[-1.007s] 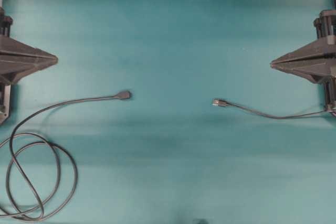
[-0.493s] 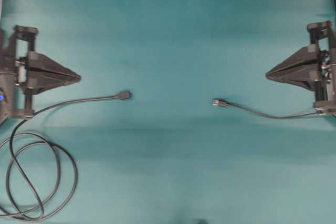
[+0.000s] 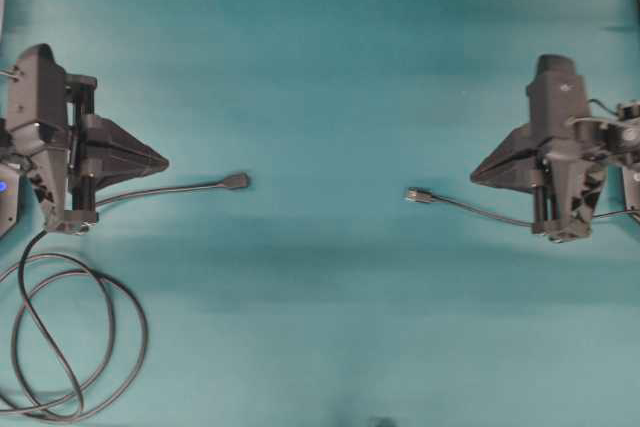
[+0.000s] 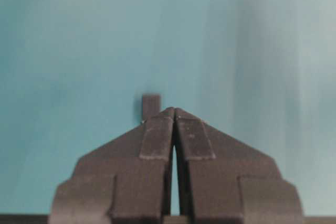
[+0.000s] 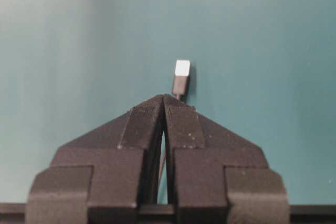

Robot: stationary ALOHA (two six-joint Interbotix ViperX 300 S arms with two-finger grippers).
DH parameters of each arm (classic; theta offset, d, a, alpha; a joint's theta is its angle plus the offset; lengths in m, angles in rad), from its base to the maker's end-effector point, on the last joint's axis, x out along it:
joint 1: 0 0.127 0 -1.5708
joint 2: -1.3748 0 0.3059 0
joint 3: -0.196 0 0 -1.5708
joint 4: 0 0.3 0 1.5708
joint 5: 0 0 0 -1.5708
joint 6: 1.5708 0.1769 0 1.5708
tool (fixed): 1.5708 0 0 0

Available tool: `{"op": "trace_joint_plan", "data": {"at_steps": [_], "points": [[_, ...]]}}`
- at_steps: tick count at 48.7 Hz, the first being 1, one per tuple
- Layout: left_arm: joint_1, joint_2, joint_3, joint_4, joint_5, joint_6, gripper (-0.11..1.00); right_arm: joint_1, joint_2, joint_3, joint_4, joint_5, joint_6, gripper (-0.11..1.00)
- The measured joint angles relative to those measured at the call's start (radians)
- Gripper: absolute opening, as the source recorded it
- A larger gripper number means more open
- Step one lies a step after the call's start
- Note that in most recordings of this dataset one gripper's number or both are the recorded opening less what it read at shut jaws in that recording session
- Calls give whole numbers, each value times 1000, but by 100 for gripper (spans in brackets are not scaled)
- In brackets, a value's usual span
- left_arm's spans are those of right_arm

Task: Insert the USB using both arms.
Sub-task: 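Lower both grippers toward the cable ends on the table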

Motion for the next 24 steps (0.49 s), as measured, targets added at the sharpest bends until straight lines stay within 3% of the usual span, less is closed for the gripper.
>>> {"op": "trace_joint_plan", "data": {"at_steps": [14, 24], "points": [[0, 155, -11, 8, 8, 0, 1, 2, 117, -8, -2, 0, 54, 0], [-2, 265, -32, 11, -63, -2, 1, 2, 207, -49, -2, 5, 81, 0]]}}
